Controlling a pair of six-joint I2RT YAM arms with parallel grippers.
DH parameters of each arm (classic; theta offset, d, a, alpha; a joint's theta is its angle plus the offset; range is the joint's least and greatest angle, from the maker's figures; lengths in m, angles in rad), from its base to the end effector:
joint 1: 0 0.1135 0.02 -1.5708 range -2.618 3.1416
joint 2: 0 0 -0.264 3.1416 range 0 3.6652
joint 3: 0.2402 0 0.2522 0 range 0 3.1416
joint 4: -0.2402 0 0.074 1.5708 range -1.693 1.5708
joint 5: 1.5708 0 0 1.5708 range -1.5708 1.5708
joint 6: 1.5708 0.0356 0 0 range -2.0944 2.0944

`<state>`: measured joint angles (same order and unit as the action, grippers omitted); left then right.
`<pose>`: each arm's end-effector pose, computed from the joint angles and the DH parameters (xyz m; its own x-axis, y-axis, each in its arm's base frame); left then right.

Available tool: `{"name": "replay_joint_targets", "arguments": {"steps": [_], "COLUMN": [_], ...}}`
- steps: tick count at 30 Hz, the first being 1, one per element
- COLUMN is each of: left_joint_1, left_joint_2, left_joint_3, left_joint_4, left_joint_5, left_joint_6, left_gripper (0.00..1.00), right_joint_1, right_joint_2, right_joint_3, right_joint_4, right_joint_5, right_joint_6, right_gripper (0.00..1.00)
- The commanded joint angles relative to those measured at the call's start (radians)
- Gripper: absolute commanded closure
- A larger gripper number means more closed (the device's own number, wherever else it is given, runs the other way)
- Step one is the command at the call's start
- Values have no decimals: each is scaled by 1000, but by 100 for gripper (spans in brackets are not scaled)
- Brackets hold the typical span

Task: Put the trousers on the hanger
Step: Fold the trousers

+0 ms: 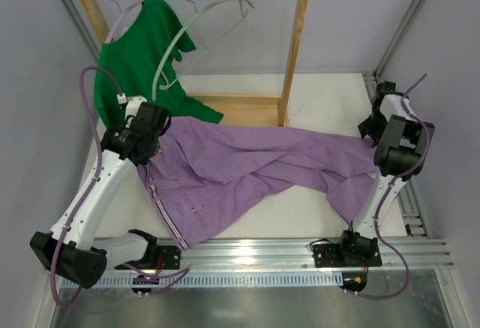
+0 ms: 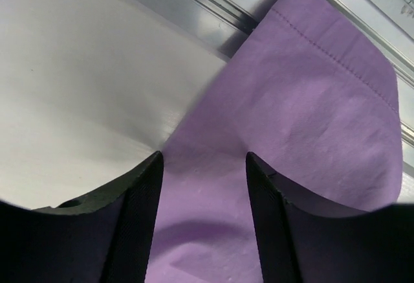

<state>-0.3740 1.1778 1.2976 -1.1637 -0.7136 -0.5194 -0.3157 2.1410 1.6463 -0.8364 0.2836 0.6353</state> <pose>0.2000 -0.0535 0.3590 -0.6835 -0.1348 -0.7174 -0.4256 0.8721 0.2416 0.4078 -0.1437 0.1672 -0.5289 0.7721 -0.3524 0.8387 0.5390 -0.0779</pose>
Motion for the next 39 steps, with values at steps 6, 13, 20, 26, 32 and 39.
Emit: {"name": "replay_joint_targets", "arguments": {"steps": [6,13,20,26,32,39], "left_joint_1": [7,7,7,9,7,10], "left_joint_2": [-38,-44,-55,-55,-59,-58], "left_joint_3": [-27,-80,-96,-95,-67,-49], "left_joint_4": [41,59,50,27,-25,-22], "left_joint_5": [-18,-27,-27,-76,-184,-182], "left_joint_6": [-33,-59,-80,-91,-103,-106], "left_gripper": [100,100,100,100,100,100], "right_joint_1": [10,12,9,0,-23,-29], "right_joint_2": [45,-88,-176,-150,-89,-66], "right_joint_3": [46,44,29,23,6,-54], "right_joint_4": [22,72,70,30,-4,17], "right_joint_5": [17,40,34,22,40,63], "right_joint_6": [-22,-54,-49,-30,0,18], "right_gripper": [96,96,96,84,54,42]}}
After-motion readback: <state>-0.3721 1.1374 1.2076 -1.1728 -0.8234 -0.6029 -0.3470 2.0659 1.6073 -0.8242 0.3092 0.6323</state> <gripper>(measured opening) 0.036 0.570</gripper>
